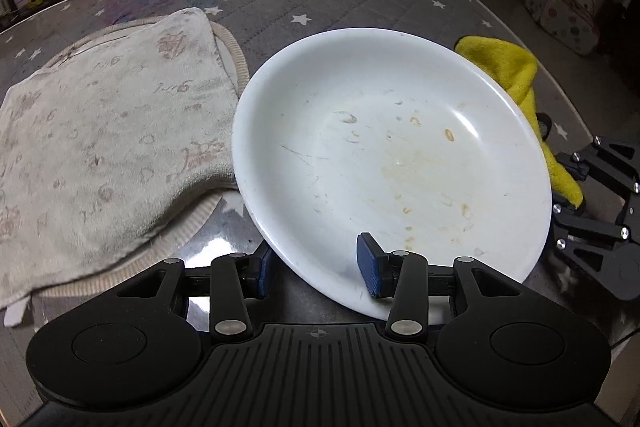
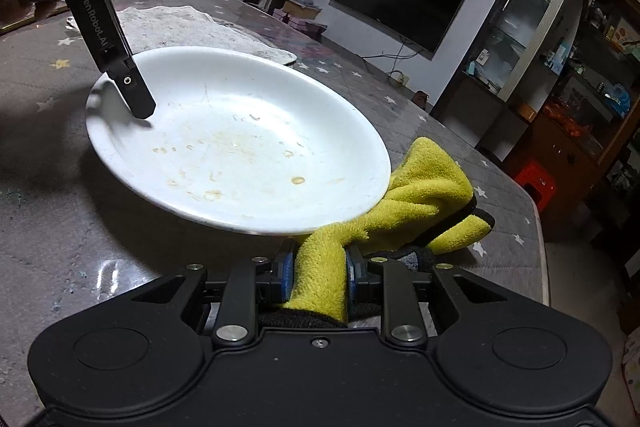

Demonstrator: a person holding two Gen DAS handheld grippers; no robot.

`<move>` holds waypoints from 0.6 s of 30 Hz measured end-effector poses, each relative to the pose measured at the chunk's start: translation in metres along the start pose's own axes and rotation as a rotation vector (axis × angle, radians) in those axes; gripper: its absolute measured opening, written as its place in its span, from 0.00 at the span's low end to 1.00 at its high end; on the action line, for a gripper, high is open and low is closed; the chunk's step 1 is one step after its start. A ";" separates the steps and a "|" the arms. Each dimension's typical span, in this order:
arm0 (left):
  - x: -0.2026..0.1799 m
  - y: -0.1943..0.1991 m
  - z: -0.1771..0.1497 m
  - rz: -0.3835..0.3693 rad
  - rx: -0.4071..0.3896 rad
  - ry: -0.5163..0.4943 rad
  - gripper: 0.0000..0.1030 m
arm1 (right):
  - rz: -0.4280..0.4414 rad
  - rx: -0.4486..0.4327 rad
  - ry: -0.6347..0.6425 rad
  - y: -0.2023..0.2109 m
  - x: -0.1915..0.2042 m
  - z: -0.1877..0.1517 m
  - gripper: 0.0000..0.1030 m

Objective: Clean bowl

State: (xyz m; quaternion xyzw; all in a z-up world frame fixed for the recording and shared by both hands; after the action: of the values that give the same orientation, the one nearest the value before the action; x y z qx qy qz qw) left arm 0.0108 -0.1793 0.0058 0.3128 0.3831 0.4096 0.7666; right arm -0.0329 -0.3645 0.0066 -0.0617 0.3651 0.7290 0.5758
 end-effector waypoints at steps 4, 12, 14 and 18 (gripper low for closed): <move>0.000 0.000 0.000 0.000 -0.004 -0.017 0.39 | 0.002 0.000 0.000 0.007 0.003 -0.002 0.25; 0.002 0.002 0.002 -0.027 0.016 -0.057 0.38 | 0.017 -0.011 0.011 0.022 0.007 -0.002 0.25; 0.001 0.002 0.002 -0.036 0.022 -0.075 0.38 | 0.024 -0.014 0.018 0.028 0.011 -0.003 0.25; 0.003 0.004 0.001 -0.044 0.035 -0.095 0.38 | 0.036 -0.021 0.032 0.039 0.017 -0.004 0.25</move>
State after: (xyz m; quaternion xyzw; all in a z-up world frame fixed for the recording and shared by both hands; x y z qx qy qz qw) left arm 0.0116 -0.1748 0.0084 0.3367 0.3602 0.3707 0.7871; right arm -0.0741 -0.3557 0.0128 -0.0730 0.3675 0.7419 0.5561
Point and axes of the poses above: each gripper's, at about its wrist camera, not at the fingertips, and y roughly against the way its jaws point, x to its left, z to its top, the point moved 4 cm from there along -y, roughly the way its jaws point, and after that the axes turned 15 degrees about -z, right-handed, at the moved point
